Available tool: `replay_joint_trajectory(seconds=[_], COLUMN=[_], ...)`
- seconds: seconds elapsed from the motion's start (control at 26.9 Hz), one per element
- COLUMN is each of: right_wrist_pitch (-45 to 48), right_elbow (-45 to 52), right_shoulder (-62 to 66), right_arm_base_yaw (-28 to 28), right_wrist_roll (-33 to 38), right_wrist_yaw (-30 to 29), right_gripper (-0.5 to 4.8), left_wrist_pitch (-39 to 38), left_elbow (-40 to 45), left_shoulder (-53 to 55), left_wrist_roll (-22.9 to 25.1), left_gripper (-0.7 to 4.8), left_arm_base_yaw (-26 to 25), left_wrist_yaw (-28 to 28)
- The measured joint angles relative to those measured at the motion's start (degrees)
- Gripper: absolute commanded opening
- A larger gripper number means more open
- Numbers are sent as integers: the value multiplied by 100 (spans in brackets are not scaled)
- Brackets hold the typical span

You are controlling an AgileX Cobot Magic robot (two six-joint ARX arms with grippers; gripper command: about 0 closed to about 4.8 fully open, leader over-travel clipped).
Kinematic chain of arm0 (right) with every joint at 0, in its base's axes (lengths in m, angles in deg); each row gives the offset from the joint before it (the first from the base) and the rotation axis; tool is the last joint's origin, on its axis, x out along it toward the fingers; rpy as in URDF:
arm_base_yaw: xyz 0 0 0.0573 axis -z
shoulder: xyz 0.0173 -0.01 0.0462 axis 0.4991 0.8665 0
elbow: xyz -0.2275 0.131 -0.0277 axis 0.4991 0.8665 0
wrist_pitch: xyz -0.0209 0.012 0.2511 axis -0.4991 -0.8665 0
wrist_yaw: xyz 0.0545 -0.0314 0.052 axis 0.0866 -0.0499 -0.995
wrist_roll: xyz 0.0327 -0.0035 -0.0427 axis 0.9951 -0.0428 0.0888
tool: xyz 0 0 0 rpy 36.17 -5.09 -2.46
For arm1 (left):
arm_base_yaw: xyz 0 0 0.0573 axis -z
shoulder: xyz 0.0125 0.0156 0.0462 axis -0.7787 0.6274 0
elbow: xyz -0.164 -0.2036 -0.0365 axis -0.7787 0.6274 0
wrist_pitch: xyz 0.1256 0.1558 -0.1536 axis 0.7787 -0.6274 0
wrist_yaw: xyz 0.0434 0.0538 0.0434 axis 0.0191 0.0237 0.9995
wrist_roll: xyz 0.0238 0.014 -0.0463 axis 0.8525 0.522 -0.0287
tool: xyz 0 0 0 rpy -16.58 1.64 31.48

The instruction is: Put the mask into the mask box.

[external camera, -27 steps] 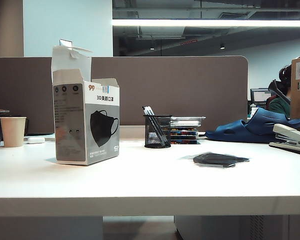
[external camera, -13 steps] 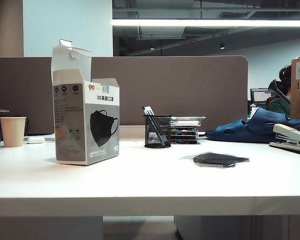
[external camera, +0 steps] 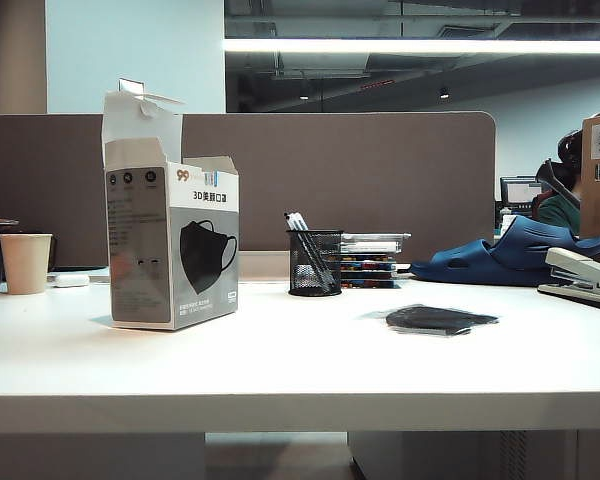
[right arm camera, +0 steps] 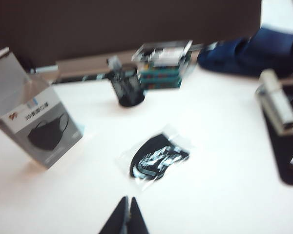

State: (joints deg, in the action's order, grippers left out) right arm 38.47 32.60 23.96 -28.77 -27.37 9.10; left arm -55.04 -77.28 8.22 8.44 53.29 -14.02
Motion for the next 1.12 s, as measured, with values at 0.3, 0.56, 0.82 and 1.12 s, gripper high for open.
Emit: replay_joint_trajectory(seconds=[0.3, 0.56, 0.82, 1.12], right_wrist_pitch=[-361, -398, 122, 968], right_elbow=[-979, -1447, -1657, -1666], right_shoulder=[1622, 2708, 4081, 5414], right_arm_base_yaw=[-48, -442, -1211, -1362], right_wrist_roll=[481, 522, 525, 527], right_wrist_yaw=[-612, -739, -728, -726], right_gripper=[-3, 0, 100, 381], left_wrist_pitch=[-74, 61, 568, 881], left_elbow=[-15, -17, -20, -24], left_shoulder=[105, 785, 1434, 1657], left_wrist_roll=[4, 81, 424, 431], left_gripper=[-5, -5, -5, -5], left_arm_base_yaw=[0, 0, 0, 0], left_wrist_yaw=[11, 31, 46, 48])
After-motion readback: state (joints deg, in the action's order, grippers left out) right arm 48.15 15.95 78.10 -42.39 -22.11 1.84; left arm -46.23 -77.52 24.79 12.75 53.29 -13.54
